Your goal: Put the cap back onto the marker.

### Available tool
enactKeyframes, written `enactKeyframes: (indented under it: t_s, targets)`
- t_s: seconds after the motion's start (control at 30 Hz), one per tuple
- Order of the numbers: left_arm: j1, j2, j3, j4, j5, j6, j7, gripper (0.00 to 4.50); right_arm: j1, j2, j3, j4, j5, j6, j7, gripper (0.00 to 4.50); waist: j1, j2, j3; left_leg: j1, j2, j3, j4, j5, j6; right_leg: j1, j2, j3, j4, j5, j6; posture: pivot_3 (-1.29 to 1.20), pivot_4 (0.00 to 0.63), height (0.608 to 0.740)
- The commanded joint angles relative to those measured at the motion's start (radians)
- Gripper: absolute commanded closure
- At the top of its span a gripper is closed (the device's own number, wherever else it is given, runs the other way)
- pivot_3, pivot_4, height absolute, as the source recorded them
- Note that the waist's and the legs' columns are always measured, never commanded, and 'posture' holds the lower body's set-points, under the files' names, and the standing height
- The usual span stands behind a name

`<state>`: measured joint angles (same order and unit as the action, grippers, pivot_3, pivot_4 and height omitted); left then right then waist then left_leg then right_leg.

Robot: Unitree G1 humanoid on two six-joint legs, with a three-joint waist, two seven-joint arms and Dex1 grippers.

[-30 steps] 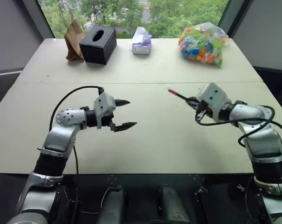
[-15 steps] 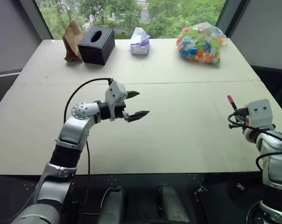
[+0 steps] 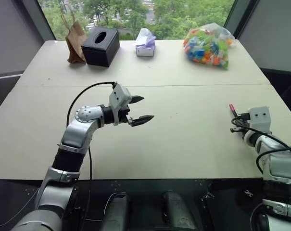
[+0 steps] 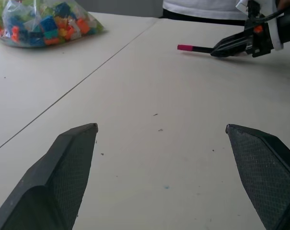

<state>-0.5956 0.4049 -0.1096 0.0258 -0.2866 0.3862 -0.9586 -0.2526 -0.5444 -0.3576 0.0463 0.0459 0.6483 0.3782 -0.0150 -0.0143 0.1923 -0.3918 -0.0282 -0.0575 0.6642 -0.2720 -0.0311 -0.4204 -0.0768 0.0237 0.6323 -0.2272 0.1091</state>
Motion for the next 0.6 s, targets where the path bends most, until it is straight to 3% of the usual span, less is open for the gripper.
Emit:
enactKeyframes:
  t_s: [0.03, 0.1, 0.13, 0.33, 0.47, 0.6]
  targets:
    - [0.003, 0.017, 0.013, -0.059, -0.036, 0.016, -0.015, 0.02, -0.015, -0.034, -0.004, 0.011, 0.015, -0.028, 0.004, 4.5, 0.0, 0.0, 0.0, 0.0, 0.0, 0.0, 0.0, 0.0, 0.0, 0.0, 0.0, 0.0, 0.0, 0.0, 0.0, 0.0, 0.15, 0.74]
    - [0.006, 0.021, 0.012, -0.071, -0.05, 0.028, -0.023, 0.0, -0.013, -0.042, -0.002, 0.015, 0.019, -0.03, 0.006, 3.51, 0.001, 0.0, 0.0, 0.0, 0.0, 0.0, 0.0, 0.0, 0.0, 0.0, 0.0, 0.0, 0.0, 0.0, 0.0, 0.0, 0.15, 0.74]
    - [0.006, 0.023, 0.012, -0.075, -0.055, 0.03, -0.027, 0.0, -0.011, -0.045, -0.001, 0.015, 0.022, -0.031, 0.006, 3.27, 0.001, 0.0, 0.0, 0.0, 0.0, 0.0, 0.0, 0.0, 0.0, 0.0, 0.0, 0.0, 0.0, 0.0, 0.0, 0.0, 0.15, 0.74]
    - [0.002, 0.031, 0.004, -0.092, -0.092, 0.041, -0.071, 0.0, 0.01, -0.064, -0.01, -0.032, 0.047, -0.004, 0.016, 0.1, 0.0, 0.0, 0.0, 0.0, 0.0, 0.0, 0.0, 0.0, 0.0, 0.0, 0.0, 0.0, 0.0, 0.0, 0.0, 0.0, 0.15, 0.74]
    - [-0.016, 0.045, -0.002, -0.074, -0.106, 0.034, -0.123, 0.0, 0.059, -0.118, -0.038, -0.195, 0.081, 0.065, 0.052, 0.02, 0.001, 0.001, 0.0, 0.0, 0.0, 0.0, 0.0, 0.0, 0.0, 0.0, 0.0, 0.0, 0.0, 0.0, 0.0, 0.0, 0.15, 0.74]
    - [-0.055, 0.053, -0.005, -0.031, -0.11, 0.023, -0.165, 0.0, 0.116, -0.207, -0.146, -0.482, 0.183, 0.277, 0.117, 0.02, 0.003, 0.001, 0.0, 0.0, 0.0, 0.0, 0.0, 0.0, 0.0, 0.0, 0.0, 0.0, 0.0, 0.0, 0.0, 0.0, 0.15, 0.74]
